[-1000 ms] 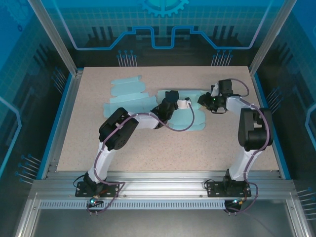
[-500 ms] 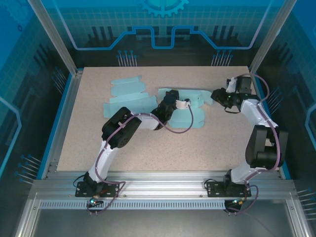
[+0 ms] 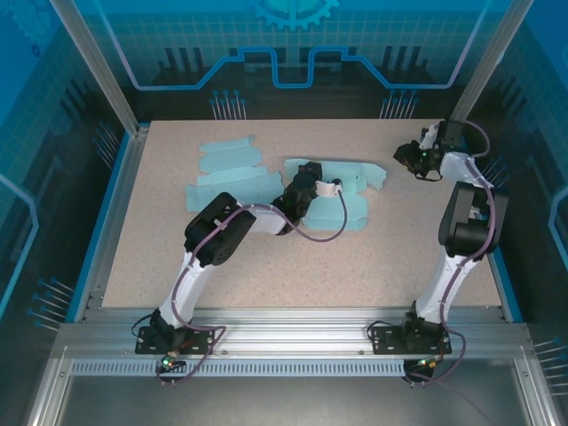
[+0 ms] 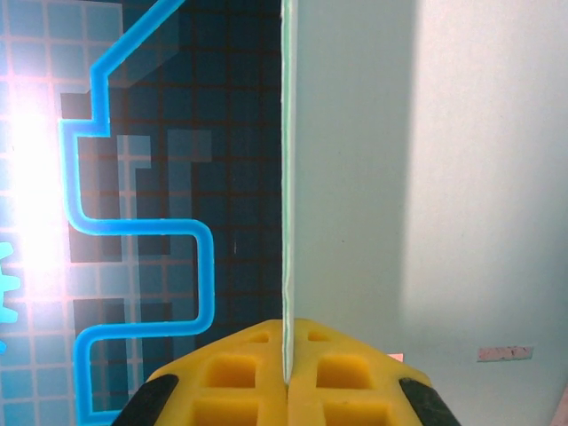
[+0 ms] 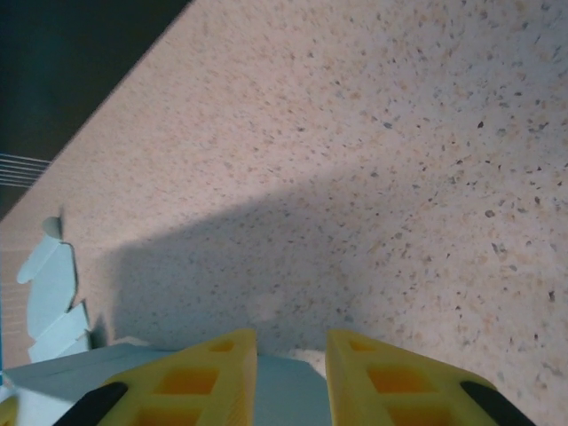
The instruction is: Fold the paper box
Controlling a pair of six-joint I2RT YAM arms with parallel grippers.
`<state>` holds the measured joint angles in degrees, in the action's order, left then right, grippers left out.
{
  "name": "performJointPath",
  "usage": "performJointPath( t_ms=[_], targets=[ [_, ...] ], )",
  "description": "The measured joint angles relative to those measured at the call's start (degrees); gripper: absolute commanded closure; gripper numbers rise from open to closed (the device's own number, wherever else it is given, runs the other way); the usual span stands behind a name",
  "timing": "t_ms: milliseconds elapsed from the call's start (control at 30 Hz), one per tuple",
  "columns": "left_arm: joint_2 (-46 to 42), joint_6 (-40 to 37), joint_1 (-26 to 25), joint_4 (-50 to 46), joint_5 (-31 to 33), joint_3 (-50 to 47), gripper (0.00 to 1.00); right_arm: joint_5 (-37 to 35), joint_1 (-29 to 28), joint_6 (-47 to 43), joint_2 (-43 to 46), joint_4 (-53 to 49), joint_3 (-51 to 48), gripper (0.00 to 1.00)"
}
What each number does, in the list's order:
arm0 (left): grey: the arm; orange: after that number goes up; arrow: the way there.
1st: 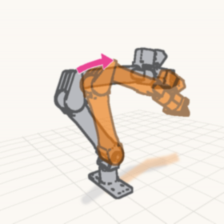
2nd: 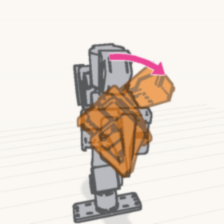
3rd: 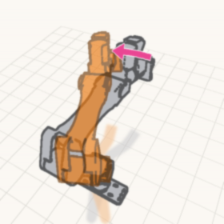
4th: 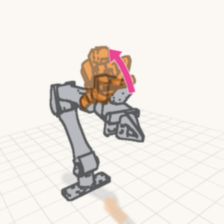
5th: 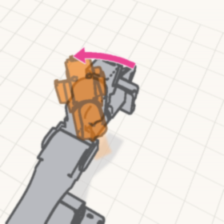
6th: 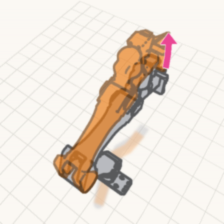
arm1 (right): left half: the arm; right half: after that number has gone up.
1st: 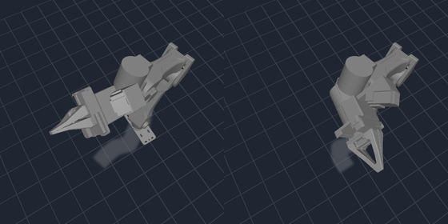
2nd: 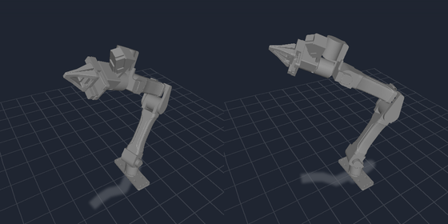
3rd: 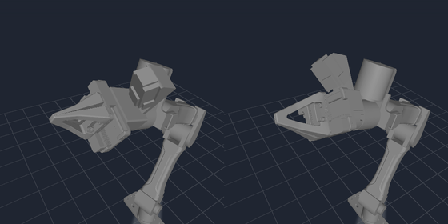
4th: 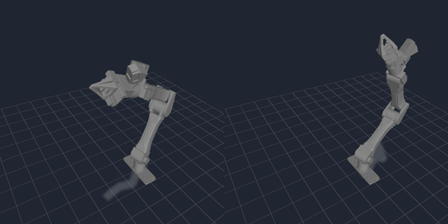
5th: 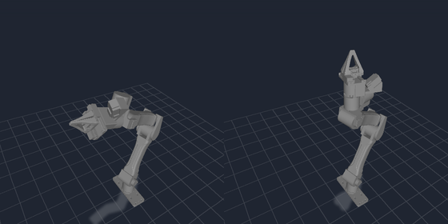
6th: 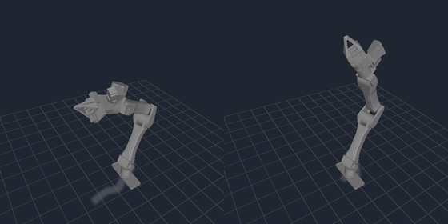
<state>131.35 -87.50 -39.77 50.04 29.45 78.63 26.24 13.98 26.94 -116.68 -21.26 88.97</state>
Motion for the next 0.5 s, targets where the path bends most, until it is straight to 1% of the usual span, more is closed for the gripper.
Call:
performJointPath(
  t_ms=[133, 367, 500],
  targets=[
    [0.09, -0.46, 0.20, 0.63, -0.44, -0.04, 1.00, 0.46, -1.42, -1.73, -3.65, -1.31, 1.53, 0.71],
    [0.39, -1.22, 0.31, 1.38, -0.83, -0.04, 1.00, 1.36, -5.11, -5.03, -4.09, -1.81, 1.53, 0.71],
    [0.46, -1.31, 0.31, 1.51, -0.85, -0.04, 1.00, 1.77, -5.38, -6.27, -4.09, -0.94, 0.42, 0.71]
  ],
)
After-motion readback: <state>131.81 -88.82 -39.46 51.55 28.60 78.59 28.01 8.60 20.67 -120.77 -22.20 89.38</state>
